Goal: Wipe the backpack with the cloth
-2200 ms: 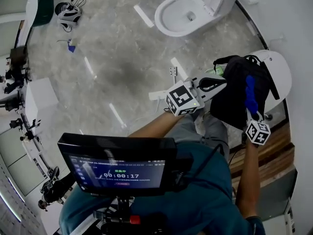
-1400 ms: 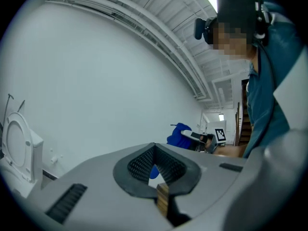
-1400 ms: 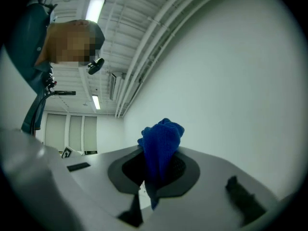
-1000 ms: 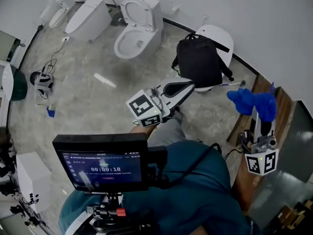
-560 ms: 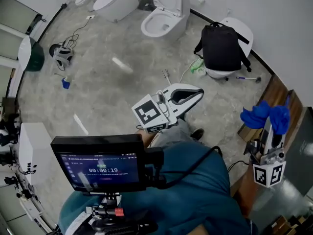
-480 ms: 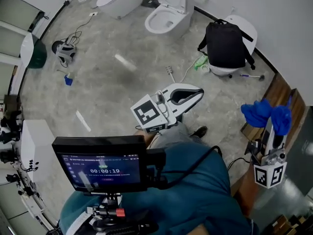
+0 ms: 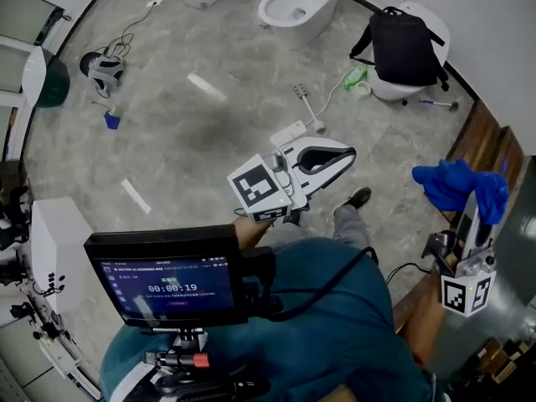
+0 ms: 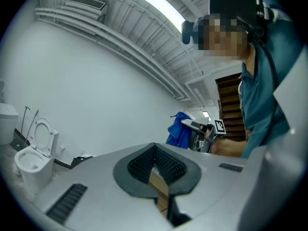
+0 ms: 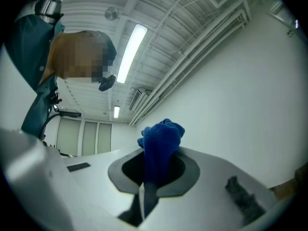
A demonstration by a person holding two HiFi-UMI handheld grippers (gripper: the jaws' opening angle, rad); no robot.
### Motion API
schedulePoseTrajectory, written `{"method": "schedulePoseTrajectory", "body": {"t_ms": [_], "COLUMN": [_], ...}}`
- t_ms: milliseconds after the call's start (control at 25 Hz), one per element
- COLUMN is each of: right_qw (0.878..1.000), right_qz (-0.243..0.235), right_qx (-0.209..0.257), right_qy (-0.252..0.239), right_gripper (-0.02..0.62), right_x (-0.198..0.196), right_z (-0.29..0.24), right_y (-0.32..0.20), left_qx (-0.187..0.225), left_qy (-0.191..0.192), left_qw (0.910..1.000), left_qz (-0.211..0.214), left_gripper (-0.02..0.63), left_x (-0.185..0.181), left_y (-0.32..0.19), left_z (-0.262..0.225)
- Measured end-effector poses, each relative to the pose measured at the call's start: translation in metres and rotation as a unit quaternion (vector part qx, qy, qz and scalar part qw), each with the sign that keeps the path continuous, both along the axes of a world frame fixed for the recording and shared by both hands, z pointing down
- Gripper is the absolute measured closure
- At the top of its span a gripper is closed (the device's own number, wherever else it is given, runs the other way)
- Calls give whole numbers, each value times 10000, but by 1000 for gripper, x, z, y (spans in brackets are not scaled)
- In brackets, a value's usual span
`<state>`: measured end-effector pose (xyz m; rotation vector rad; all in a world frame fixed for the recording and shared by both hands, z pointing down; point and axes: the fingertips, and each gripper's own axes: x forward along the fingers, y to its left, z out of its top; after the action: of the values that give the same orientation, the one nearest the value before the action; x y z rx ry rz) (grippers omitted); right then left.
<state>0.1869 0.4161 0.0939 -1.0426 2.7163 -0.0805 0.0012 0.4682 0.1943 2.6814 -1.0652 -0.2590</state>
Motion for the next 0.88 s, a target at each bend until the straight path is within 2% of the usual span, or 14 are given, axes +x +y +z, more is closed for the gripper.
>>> {"method": "schedulePoseTrajectory", "body": {"t_ms": [200,360,560,720,880], "right_qw": [9999,9997,9995,9995,9994], "right_qz": [78,196,152,117,291], "right_qx": [-57,74,145,151,-63], "right_qy": [87,112,240,268,186], "right_gripper": [568,568,568,568,568], "right_x": [-25,-17,7,31,83], "right_z": [-16,-22,-27,-35,-17], "right_y": [63,111,155,179,229], "left_qx": [12,108,193,217,128], "left_qy": [155,65,-38,125,106], "left_qw": [9995,9989,9990,9995,9993], "left_qz": [273,458,401,212,339], "left_gripper": [601,601,601,601,601], "left_x": [-19,-6,11,28,72], "left_y": [50,89,124,145,185], "left_z": [-11,-17,-28,-39,-37]}}
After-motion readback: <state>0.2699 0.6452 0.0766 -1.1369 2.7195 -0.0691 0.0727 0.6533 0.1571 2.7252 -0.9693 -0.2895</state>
